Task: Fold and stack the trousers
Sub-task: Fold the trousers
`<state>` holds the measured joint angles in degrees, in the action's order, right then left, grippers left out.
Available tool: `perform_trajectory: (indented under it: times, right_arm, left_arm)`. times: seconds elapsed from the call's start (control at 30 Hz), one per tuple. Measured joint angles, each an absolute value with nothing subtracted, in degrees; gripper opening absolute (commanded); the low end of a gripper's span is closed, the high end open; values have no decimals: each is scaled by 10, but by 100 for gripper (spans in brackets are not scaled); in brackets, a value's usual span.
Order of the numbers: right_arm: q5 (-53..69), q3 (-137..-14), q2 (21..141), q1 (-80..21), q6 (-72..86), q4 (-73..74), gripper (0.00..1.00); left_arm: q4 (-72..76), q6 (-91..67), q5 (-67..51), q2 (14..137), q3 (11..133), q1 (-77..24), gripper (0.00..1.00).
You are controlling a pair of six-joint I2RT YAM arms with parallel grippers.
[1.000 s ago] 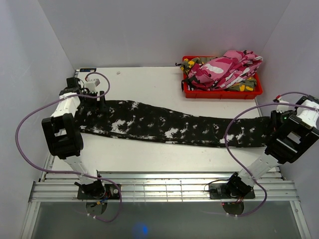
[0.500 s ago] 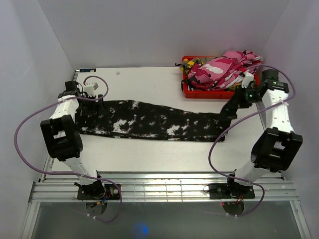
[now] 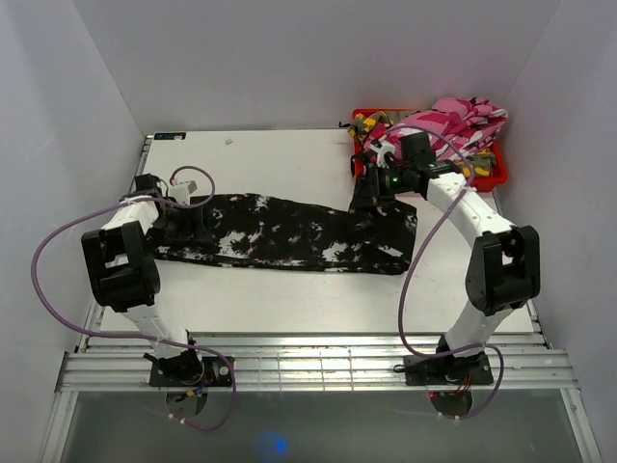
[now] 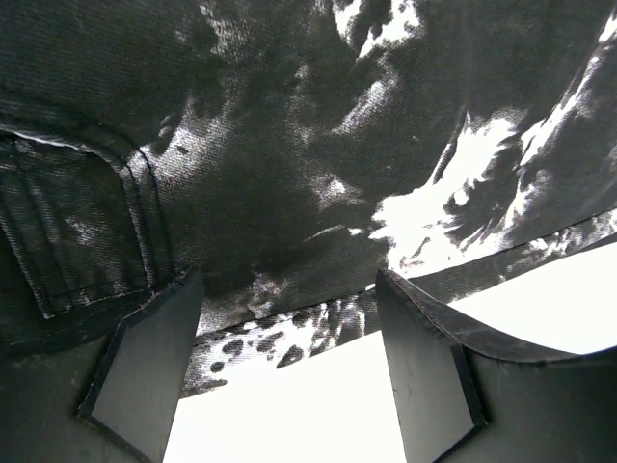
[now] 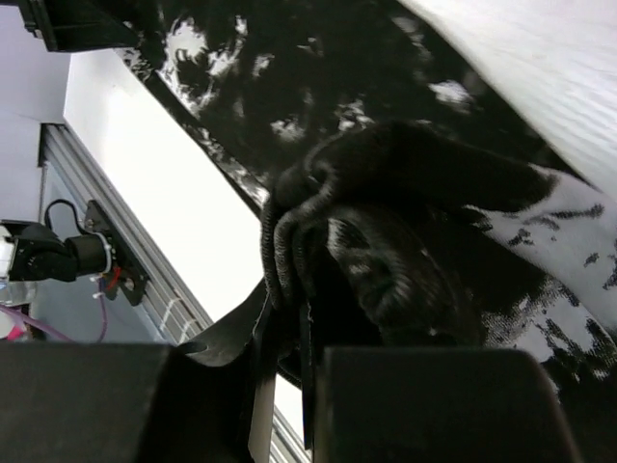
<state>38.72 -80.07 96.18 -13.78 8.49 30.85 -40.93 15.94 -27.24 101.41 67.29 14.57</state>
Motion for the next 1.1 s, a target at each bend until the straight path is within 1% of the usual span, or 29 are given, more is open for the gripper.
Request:
perform_trajectory:
  times: [0.27, 0.57, 1.1]
  right_arm:
    - [377, -828, 1055, -236, 182, 231, 8]
    - [371, -889, 1145, -285, 226, 194, 8]
    - [361, -906, 1165, -325, 258, 185, 8]
  left_arm:
    - [-393, 150, -272, 1014, 658, 146, 82]
    - [-377, 149, -275, 1006, 641, 146, 82]
    - [-377, 149, -277, 1006, 641, 146, 82]
